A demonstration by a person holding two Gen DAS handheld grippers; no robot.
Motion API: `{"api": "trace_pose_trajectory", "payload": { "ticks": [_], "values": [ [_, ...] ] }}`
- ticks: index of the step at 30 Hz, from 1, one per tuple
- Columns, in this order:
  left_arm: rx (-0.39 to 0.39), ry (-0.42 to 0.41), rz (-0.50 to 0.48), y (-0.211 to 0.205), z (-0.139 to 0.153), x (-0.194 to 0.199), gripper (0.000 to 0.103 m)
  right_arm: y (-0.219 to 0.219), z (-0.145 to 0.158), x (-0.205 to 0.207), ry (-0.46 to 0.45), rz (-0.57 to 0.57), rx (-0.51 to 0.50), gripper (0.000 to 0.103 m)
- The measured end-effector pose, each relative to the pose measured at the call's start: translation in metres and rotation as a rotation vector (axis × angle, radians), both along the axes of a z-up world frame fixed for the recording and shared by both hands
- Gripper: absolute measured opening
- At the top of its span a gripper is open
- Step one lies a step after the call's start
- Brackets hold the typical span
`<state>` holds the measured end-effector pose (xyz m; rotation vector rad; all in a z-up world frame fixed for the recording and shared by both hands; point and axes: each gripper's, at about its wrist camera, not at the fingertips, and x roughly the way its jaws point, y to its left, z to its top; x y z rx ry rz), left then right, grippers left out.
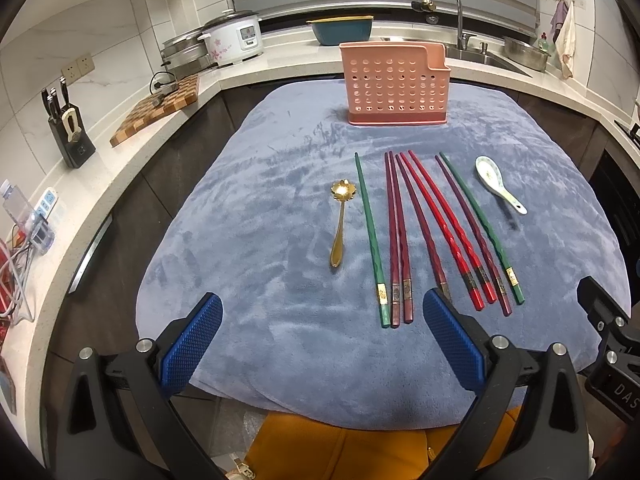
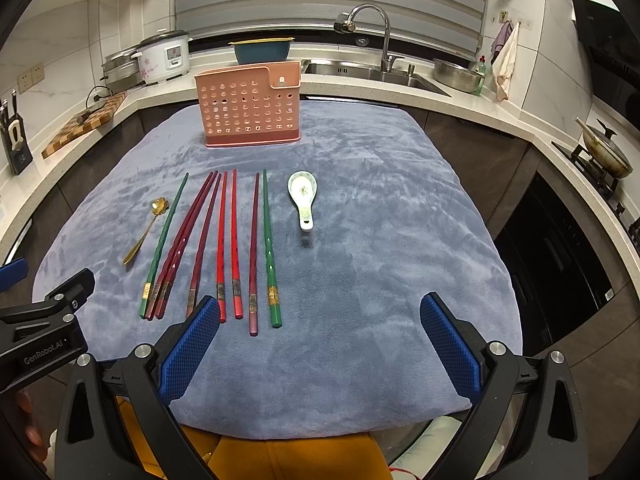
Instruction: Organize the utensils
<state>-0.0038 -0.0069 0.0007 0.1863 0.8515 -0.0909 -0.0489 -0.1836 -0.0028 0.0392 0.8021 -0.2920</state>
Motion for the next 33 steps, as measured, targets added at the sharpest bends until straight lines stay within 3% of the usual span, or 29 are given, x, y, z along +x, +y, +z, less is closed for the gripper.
{"api": "trace_pose_trajectory", "payload": {
  "ticks": [9,19,22,25,29,33],
  "values": [
    [-0.045,0.073,-0.010,0.003,-0.014,0.020,0.096,-0.010,-0.007,0.015,0.023,0.002,0.040,0.096],
    [-0.103,0.150,0.126,0.034,-0.039,0.080,0.096,-0.053,-0.021,0.080,0.016,-0.047,0.106,0.095],
    [-0.106,0.156,0.135,0.035,-0.046,0.093,0.096,-0.064,-0.029,0.106,0.027,-0.043,0.159,0.087],
    [-0.108,0.181,0.115,0.033,-0.056,0.107,0.095,-0.069,-0.041,0.128,0.053,-0.029,0.206,0.070],
    [-0.159,0.232,0.103,0.034,-0.067,0.117,0.087,-0.074,-0.059,0.153,0.098,-0.012,0.299,0.041],
    [-0.195,0.256,0.085,0.035,-0.074,0.121,0.078,-0.076,-0.072,0.161,0.116,-0.004,0.365,0.025]
  ]
}}
